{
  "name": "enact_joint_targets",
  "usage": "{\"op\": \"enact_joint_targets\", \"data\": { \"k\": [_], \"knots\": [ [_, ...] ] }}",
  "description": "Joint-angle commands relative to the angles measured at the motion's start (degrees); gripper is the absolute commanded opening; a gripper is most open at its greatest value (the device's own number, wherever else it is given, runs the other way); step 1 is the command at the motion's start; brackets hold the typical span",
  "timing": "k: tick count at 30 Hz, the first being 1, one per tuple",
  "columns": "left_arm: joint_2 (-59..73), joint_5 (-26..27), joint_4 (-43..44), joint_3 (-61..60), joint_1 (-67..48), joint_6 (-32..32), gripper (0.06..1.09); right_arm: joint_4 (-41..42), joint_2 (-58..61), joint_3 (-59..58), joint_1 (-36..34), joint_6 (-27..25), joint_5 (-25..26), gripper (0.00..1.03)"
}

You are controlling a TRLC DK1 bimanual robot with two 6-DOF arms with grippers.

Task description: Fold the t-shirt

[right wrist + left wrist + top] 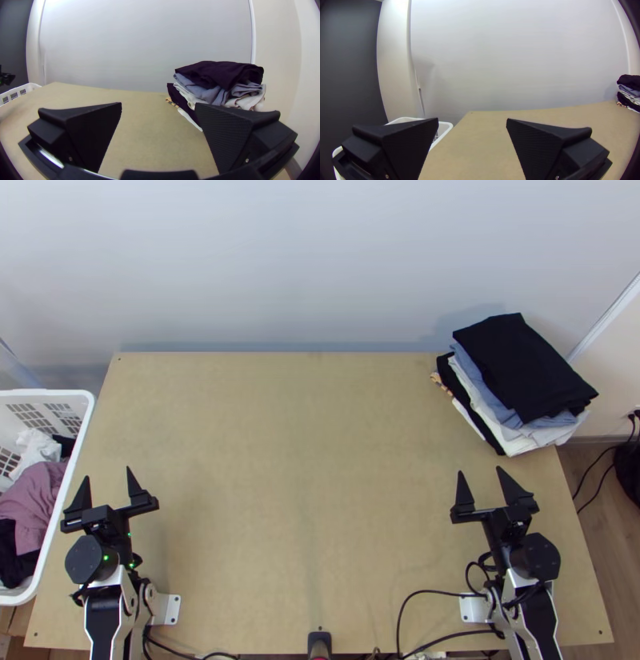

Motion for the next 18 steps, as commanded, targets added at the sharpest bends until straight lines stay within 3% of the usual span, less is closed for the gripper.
{"op": "enact_joint_targets", "data": {
  "k": [1, 18],
  "knots": [
    [-0.4, 0.3, -0.8, -2.5, -0.2, -0.7, 1.05, -1.4, -0.5, -0.3, 0.3, 0.2, 0.1, 0.99],
    [-0.4, 0.3, -0.8, -2.5, -0.2, -0.7, 1.05, -1.4, -0.5, -0.3, 0.3, 0.2, 0.1, 0.99]
  ]
}}
